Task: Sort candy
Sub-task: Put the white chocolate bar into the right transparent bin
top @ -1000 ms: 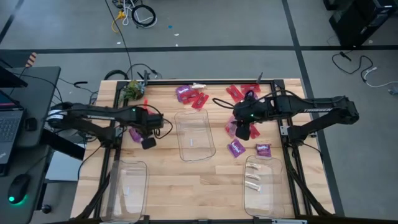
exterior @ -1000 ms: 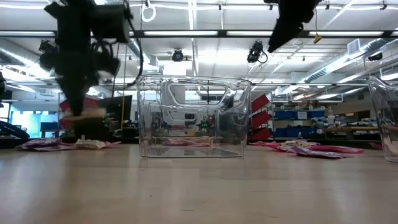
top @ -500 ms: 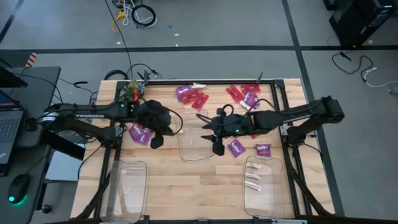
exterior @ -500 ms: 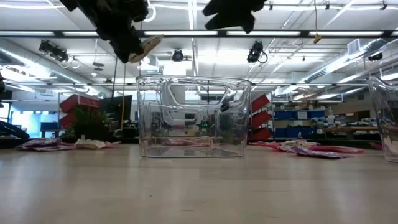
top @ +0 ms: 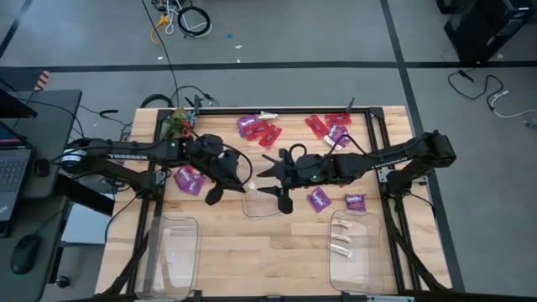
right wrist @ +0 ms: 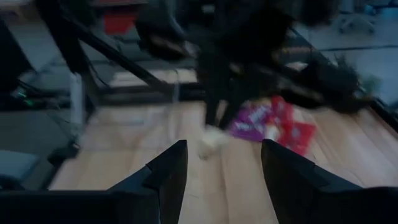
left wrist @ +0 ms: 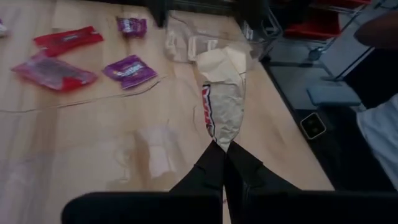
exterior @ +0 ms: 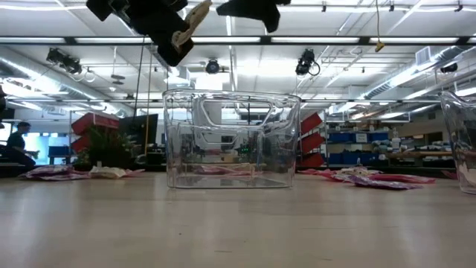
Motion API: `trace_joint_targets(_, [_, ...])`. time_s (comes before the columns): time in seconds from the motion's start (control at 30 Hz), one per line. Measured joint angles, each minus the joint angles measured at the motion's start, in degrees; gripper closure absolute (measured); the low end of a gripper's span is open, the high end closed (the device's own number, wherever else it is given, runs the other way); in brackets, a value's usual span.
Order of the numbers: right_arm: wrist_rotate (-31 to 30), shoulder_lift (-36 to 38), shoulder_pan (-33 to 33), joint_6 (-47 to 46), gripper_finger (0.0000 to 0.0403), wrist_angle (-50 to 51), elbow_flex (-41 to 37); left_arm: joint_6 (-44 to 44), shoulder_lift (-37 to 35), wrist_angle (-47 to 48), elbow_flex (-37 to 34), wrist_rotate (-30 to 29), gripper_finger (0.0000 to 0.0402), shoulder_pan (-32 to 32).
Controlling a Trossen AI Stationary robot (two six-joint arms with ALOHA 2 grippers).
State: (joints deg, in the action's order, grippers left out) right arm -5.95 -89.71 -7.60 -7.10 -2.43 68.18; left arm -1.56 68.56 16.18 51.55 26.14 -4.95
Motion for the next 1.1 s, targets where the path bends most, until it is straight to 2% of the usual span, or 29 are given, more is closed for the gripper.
trace_joint_targets(0.3, [1.7, -0.3, -0.1, -0.2, 0.0221, -0.5, 0.0, -0.4, 3.3, -6.5, 0.0, 1.7, 0.04, 0.6])
trace_joint_targets(0.53, [3.2, -0.3, -0.2, -0.2, 0.025, -0.1, 0.0, -0.9, 3.4, -9.6, 0.0, 2.7, 0.0401, 0.6])
trace_joint_targets(0.67, [3.2, -0.3, -0.2, 0.6, 0.0285, 0.0, 0.0, -1.7, 3.4, -9.6, 0.0, 2.9, 0.0401, 0.6])
trace_joint_targets(0.87, [3.2, -0.3, -0.3, 2.9, 0.0383, -0.2, 0.0, -2.1, 3.4, -10.1, 0.0, 2.9, 0.0395, 0.6])
trace_joint_targets(1.1, [3.1, 0.1, -0.3, 3.6, 0.0397, -0.1, 0.0, -1.8, 3.4, -10.3, 0.0, 2.0, 0.0382, 0.6])
